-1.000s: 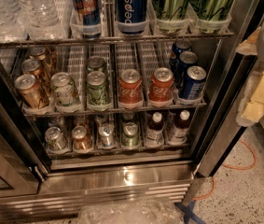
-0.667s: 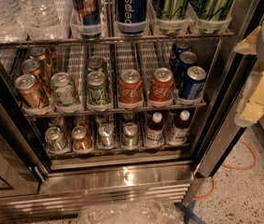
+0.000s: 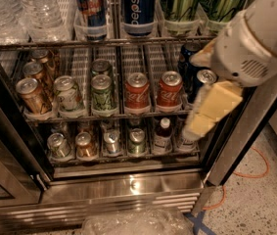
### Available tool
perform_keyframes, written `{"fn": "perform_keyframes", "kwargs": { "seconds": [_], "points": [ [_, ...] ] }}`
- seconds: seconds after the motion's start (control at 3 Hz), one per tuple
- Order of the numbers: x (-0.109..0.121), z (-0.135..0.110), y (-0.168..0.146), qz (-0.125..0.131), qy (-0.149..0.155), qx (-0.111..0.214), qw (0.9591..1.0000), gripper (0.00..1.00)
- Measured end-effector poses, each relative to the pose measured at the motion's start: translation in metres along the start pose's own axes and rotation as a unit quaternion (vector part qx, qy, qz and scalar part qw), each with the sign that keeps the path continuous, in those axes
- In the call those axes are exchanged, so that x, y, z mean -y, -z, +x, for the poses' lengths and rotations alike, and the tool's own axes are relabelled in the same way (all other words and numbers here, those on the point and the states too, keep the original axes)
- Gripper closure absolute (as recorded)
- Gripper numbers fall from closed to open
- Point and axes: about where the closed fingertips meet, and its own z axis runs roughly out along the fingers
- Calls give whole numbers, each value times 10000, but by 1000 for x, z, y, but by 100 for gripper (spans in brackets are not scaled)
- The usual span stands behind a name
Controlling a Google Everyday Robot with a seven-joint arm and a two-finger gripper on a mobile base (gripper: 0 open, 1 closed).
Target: Pick redbull can from top shelf of fridge
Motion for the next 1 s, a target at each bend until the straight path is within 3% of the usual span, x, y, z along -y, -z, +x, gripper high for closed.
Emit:
{"fn": "perform_keyframes", "kwargs": {
  "seconds": [0.33, 0.67, 1.0],
  "points": [
    [-16, -32, -23, -77, -261, 891, 9957, 0],
    [-32, -56, -41, 74, -366, 1690, 9849, 0],
    [-38, -76, -68, 236, -346, 2414, 9695, 0]
  ]
}}
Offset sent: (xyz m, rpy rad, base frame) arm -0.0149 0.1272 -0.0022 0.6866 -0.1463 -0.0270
